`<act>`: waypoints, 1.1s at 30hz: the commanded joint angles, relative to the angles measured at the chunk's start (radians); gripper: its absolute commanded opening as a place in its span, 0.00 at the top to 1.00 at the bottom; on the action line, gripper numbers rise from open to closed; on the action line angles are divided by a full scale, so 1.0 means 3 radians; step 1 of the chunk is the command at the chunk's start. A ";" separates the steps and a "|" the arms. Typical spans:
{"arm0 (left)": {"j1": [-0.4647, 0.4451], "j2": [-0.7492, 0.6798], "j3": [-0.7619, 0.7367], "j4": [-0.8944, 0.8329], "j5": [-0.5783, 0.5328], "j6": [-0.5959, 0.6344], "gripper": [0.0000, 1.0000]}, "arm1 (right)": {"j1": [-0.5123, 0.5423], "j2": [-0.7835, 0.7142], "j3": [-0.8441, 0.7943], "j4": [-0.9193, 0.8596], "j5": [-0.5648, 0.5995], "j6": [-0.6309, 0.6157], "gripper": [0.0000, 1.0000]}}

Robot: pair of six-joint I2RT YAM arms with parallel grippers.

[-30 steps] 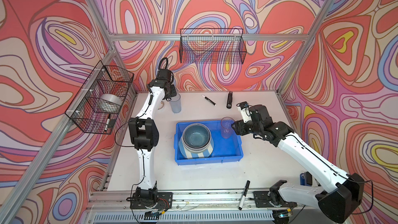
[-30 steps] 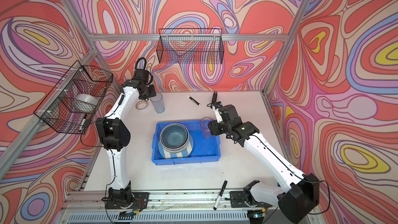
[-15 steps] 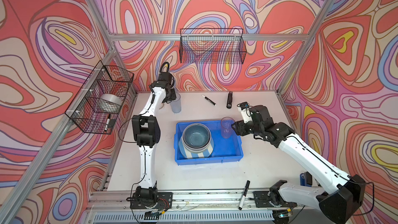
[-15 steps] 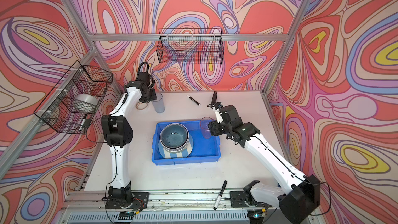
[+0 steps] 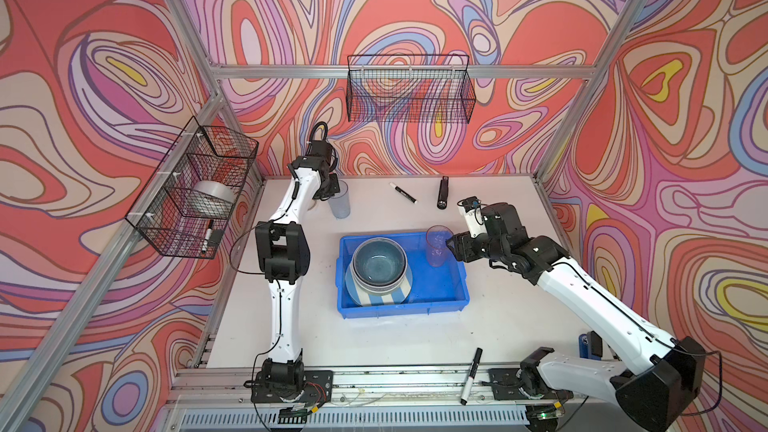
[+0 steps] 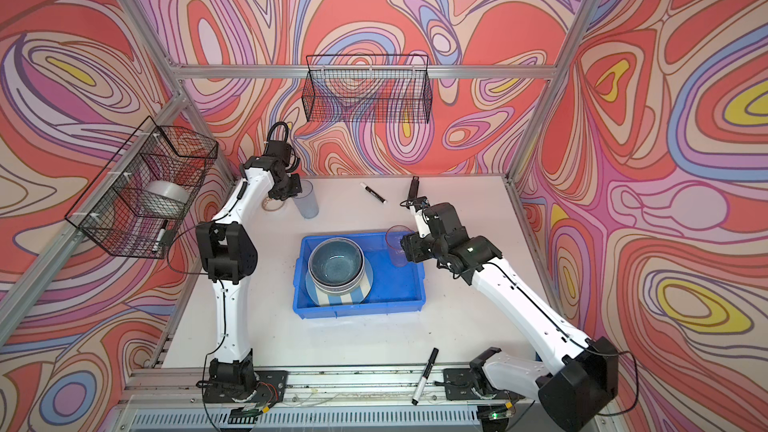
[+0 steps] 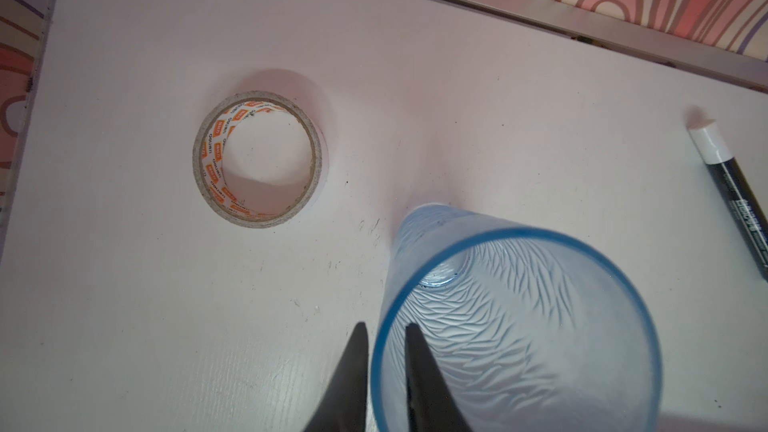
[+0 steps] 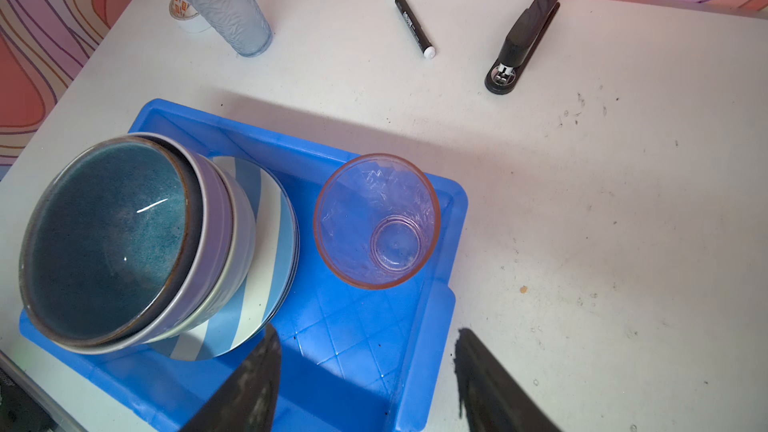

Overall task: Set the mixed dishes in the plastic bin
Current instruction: 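Grasp the frosted blue tumbler's rim with the left gripper and lift it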

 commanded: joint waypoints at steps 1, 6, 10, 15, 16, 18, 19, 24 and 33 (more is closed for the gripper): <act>0.0045 0.0071 0.0091 -0.0206 0.0029 0.0029 0.88 | -0.0014 -0.0069 -0.0009 -0.0002 -0.0019 0.0006 0.32; 0.0046 0.0057 0.0085 -0.0282 0.0044 0.0032 0.94 | -0.0014 -0.0074 -0.0008 -0.0002 -0.0019 0.0011 0.32; 0.0050 -0.0008 0.0046 -0.0307 0.0053 0.0024 0.99 | -0.0014 -0.0089 -0.0011 -0.0002 -0.0029 0.0016 0.32; 0.0050 -0.0140 -0.0012 -0.0340 0.0193 0.0011 1.00 | -0.0014 -0.0115 -0.0017 -0.0001 -0.0032 0.0027 0.32; 0.0050 -0.0174 -0.0023 -0.0350 0.0219 0.0009 1.00 | -0.0014 -0.0115 -0.0012 0.0001 -0.0039 0.0023 0.32; 0.0050 -0.0272 -0.0058 -0.0355 0.0258 -0.0006 1.00 | -0.0014 -0.0096 0.0015 -0.0028 -0.0033 0.0008 0.32; 0.0050 -0.0323 -0.0084 -0.0348 0.0268 -0.0011 1.00 | -0.0014 -0.0085 0.0036 -0.0047 -0.0030 -0.0003 0.32; 0.0045 -0.0742 -0.0392 -0.0213 0.0260 -0.0048 1.00 | -0.0014 -0.0050 0.0122 -0.0056 -0.0105 -0.0022 0.33; -0.0129 -0.1564 -0.0859 -0.0053 0.0075 0.0043 1.00 | -0.0014 0.0102 0.0370 -0.0010 -0.0347 -0.0010 0.33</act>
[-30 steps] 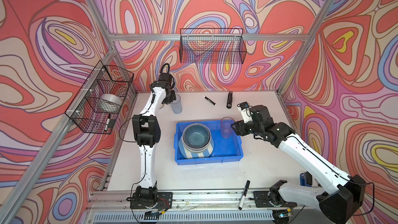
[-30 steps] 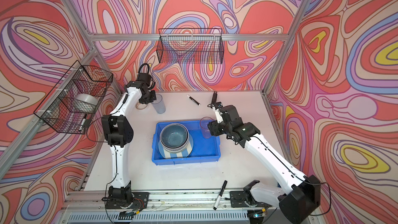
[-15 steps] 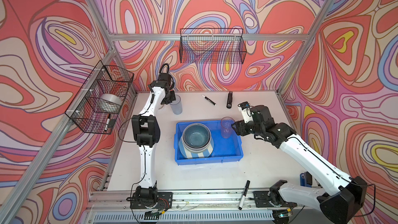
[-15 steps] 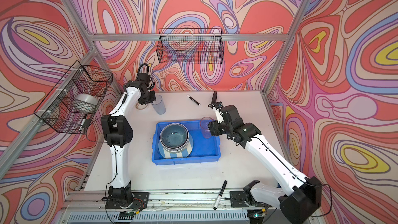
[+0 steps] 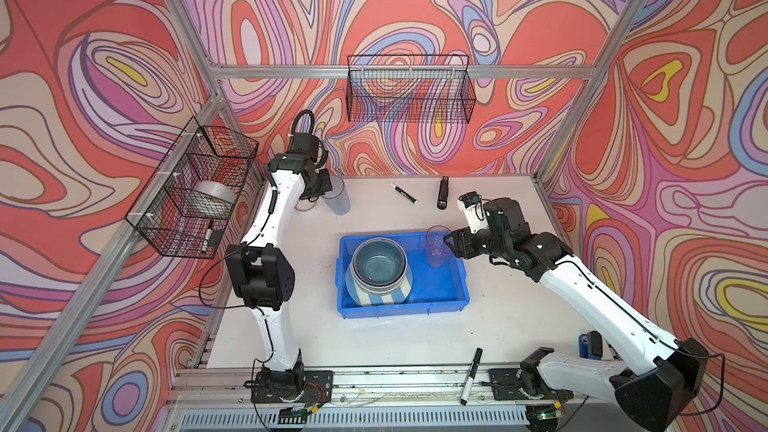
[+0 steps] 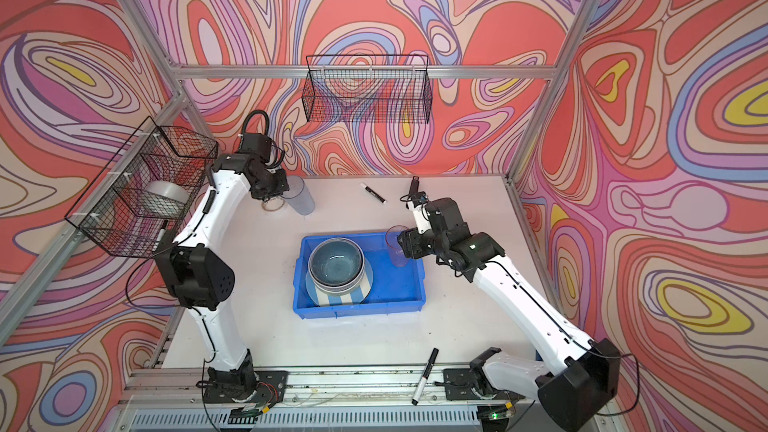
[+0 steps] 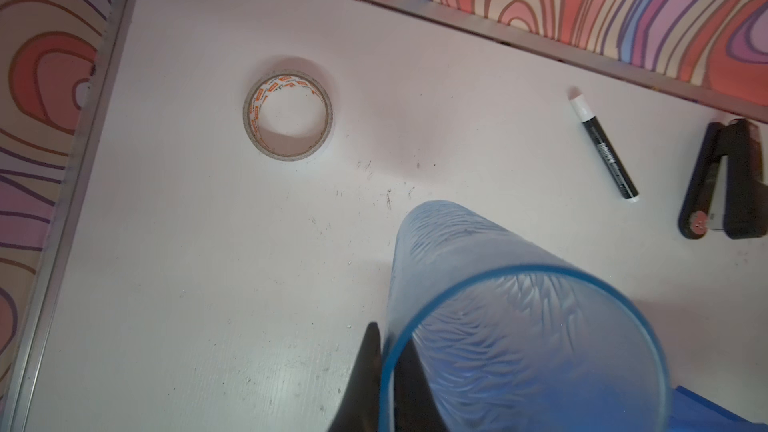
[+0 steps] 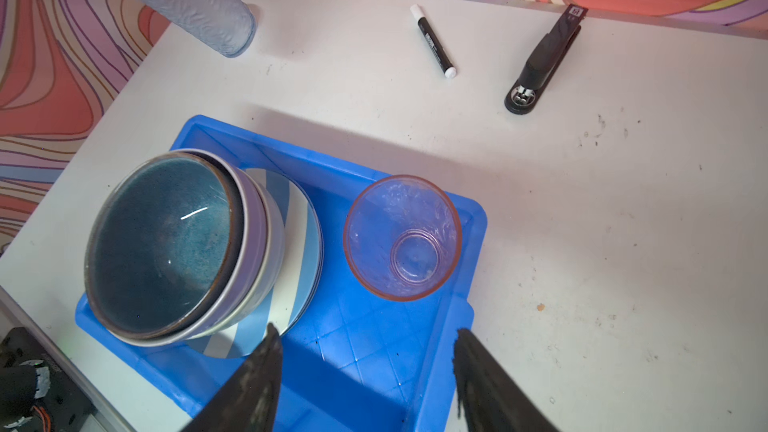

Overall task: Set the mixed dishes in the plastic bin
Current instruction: 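Grasp the frosted blue tumbler's rim with the left gripper and lift it, then bring the tumbler over the bin toward the right gripper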

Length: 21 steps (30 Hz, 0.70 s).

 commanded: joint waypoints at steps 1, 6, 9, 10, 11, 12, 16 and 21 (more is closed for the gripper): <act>-0.0195 -0.0342 -0.0133 0.0065 -0.0233 0.0096 1.00 | -0.0014 0.0063 0.0174 0.0031 -0.0140 -0.0009 0.33; -0.0659 -0.0837 -0.0512 0.0218 -0.0723 0.0150 1.00 | -0.0014 0.0119 0.0414 0.0032 -0.0350 0.0036 0.34; -0.1051 -0.1023 -0.0624 0.0293 -0.1208 0.0251 1.00 | -0.0009 0.0143 0.0516 0.0077 -0.0522 0.0097 0.34; -0.1149 -0.1060 -0.0631 0.0309 -0.1310 0.0268 1.00 | -0.0009 0.0156 0.0560 0.0070 -0.0556 0.0117 0.34; -0.1260 -0.1088 -0.0631 0.0311 -0.1383 0.0275 1.00 | -0.0008 0.0171 0.0602 0.0073 -0.0590 0.0132 0.34; -0.1359 -0.1113 -0.0626 0.0313 -0.1468 0.0271 1.00 | -0.0009 0.0182 0.0644 0.0077 -0.0625 0.0153 0.34; -0.1763 -0.1172 -0.0670 0.0393 -0.1789 0.0322 1.00 | 0.0017 0.0244 0.0760 0.0081 -0.0761 0.0200 0.34; -0.2228 -0.1153 -0.0690 0.0540 -0.2139 0.0392 1.00 | 0.0049 0.0301 0.0822 0.0123 -0.0753 0.0261 0.34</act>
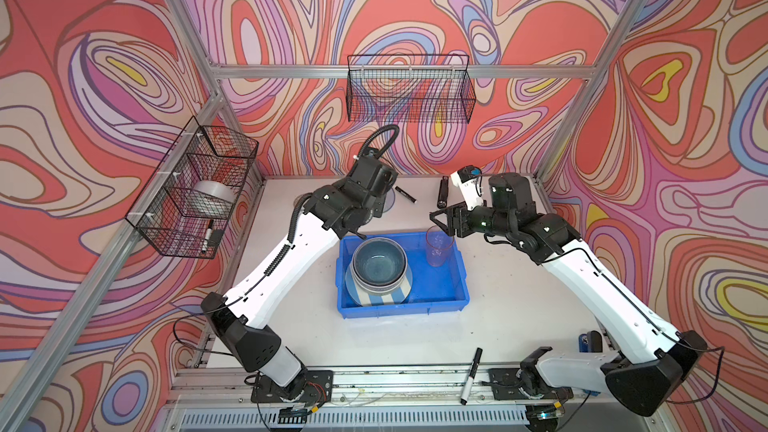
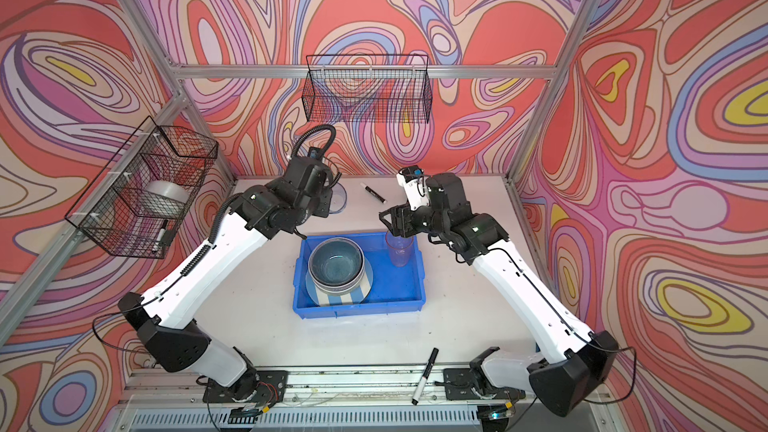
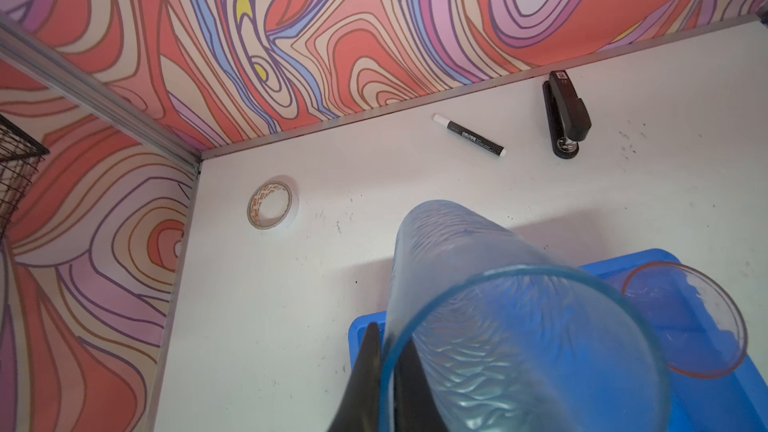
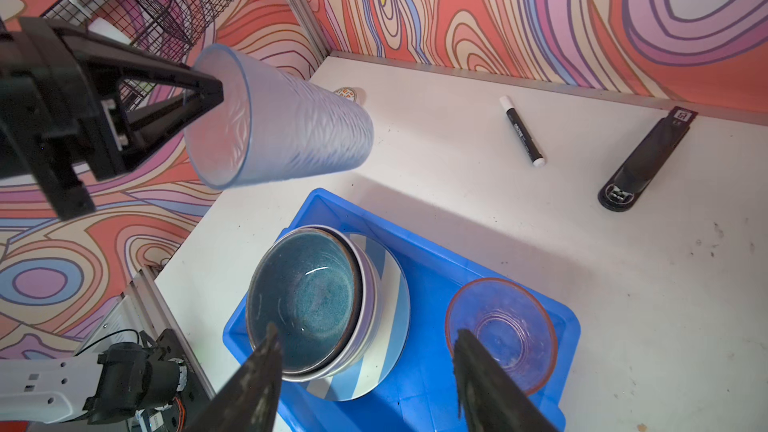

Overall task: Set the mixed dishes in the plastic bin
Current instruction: 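Bring the tumbler over the bin toward the right gripper, then grasp the tumbler's rim with the right gripper beside the left gripper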

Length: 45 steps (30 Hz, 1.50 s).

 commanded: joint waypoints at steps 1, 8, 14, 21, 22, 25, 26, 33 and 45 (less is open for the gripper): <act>-0.0203 -0.0055 -0.0022 0.0203 -0.0417 0.0092 1.00 | 0.0028 0.0041 0.0061 0.0073 -0.0070 0.0105 0.33; -0.0436 -0.0034 -0.0109 0.0294 -0.0544 0.0012 1.00 | 0.0036 0.0095 0.0096 0.0324 -0.0147 0.0260 0.34; -0.0525 0.0046 -0.0094 0.0331 -0.0605 -0.0004 1.00 | 0.0091 0.0211 0.0131 0.0485 -0.0282 0.0370 0.36; -0.0582 0.0162 -0.0010 0.0306 -0.0676 0.0017 1.00 | 0.0192 0.0310 0.0143 0.0563 -0.0234 0.0408 0.41; -0.0593 0.0173 0.0002 0.0301 -0.0677 0.0017 1.00 | 0.0200 0.0317 0.0139 0.0586 -0.0226 0.0419 0.41; -0.0619 0.0188 0.0021 0.0305 -0.0645 0.0012 1.00 | 0.0210 0.0333 0.0133 0.0624 -0.0162 0.0446 0.42; -0.0629 0.0183 0.0021 0.0318 -0.0625 0.0002 1.00 | 0.0215 0.0344 0.0133 0.0631 -0.0124 0.0461 0.42; -0.0700 0.0148 0.0035 0.0368 -0.0510 -0.0031 1.00 | 0.0220 0.0452 0.0156 0.0635 0.0091 0.0579 0.50; -0.0752 0.0105 0.0073 0.0417 -0.0242 -0.0023 1.00 | 0.0261 0.0559 0.0231 0.0542 0.0339 0.0609 0.61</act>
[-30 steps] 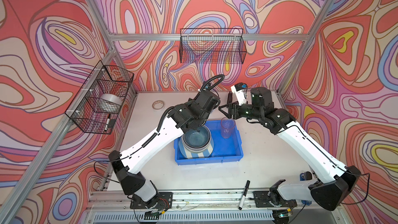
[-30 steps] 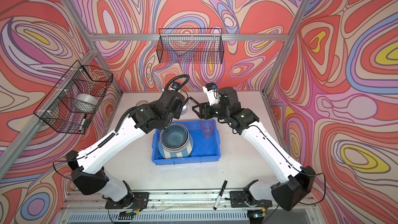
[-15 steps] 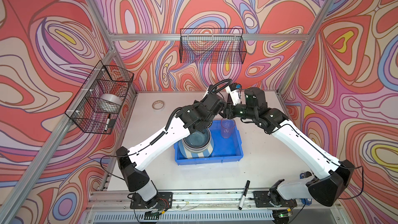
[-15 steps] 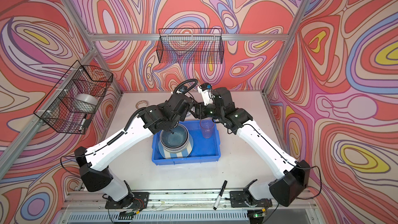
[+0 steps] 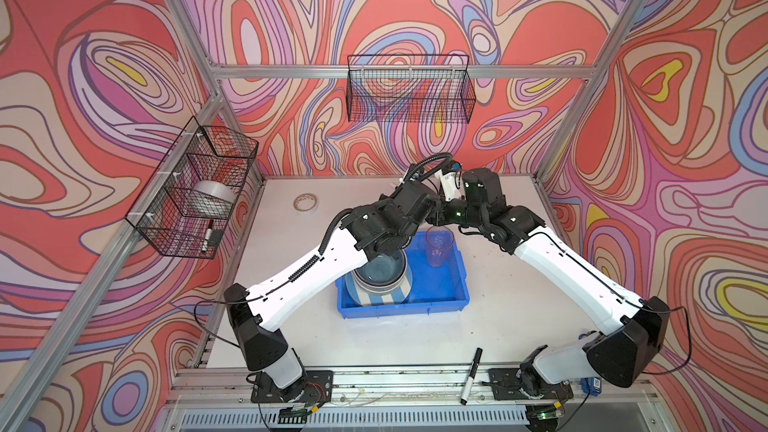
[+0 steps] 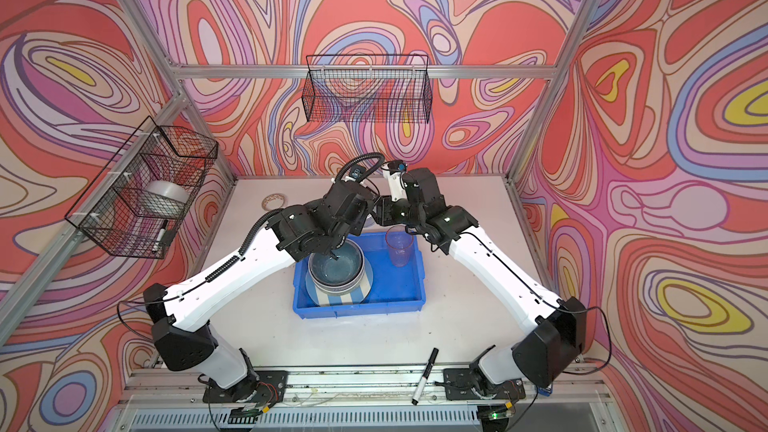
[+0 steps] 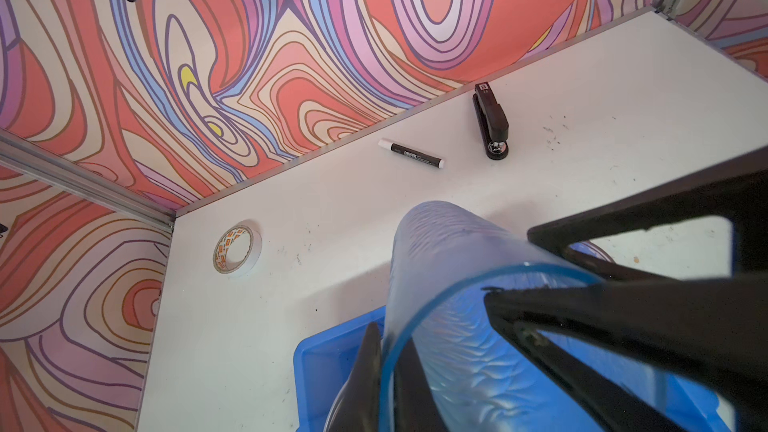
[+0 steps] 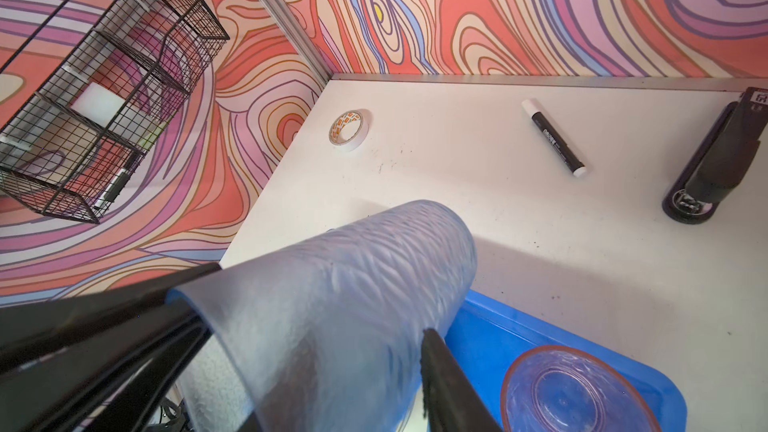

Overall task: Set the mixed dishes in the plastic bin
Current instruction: 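Grasp the tumbler's rim with the right gripper beside the left gripper, then open the left gripper and carry the tumbler to the bin's near corner with the right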

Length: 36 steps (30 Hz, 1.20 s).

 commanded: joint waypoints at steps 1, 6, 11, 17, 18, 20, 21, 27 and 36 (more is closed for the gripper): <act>-0.0051 -0.0068 0.0153 0.0099 0.0154 -0.0055 1.00 | 0.0034 0.0048 0.0116 0.0011 0.0104 0.0032 0.64; -0.0065 -0.0062 0.0211 0.0080 0.0262 -0.0065 1.00 | 0.0055 0.0076 0.0152 -0.0040 0.0136 0.0011 0.78; -0.0066 -0.0119 0.0213 0.0097 0.0540 -0.0148 0.94 | 0.0073 0.0075 0.0163 -0.0055 0.0126 0.0010 0.87; -0.0068 -0.0111 0.0286 -0.0140 0.0879 -0.0346 0.84 | 0.0071 0.0009 0.0173 -0.0069 0.0036 0.0007 0.97; -0.0066 -0.0118 0.0281 -0.0175 0.0925 -0.0387 0.84 | 0.0071 0.0000 0.0173 -0.0080 0.0033 0.0003 0.97; -0.0066 -0.0129 0.0272 -0.0268 0.1004 -0.0466 0.82 | 0.0074 -0.0028 0.0159 -0.0094 0.0033 -0.0009 0.98; -0.0066 -0.0134 0.0278 -0.0328 0.1044 -0.0519 0.82 | 0.0072 -0.0046 0.0144 -0.0089 0.0029 -0.0012 0.99; -0.0066 -0.0221 0.0189 -0.0492 0.1211 -0.0681 0.79 | 0.0072 -0.0105 0.0110 -0.0095 -0.0103 -0.0027 1.00; -0.0066 -0.0651 -0.0128 -0.0466 0.1474 -0.0836 0.68 | 0.0072 -0.0182 0.0096 -0.0364 0.0008 -0.0165 1.00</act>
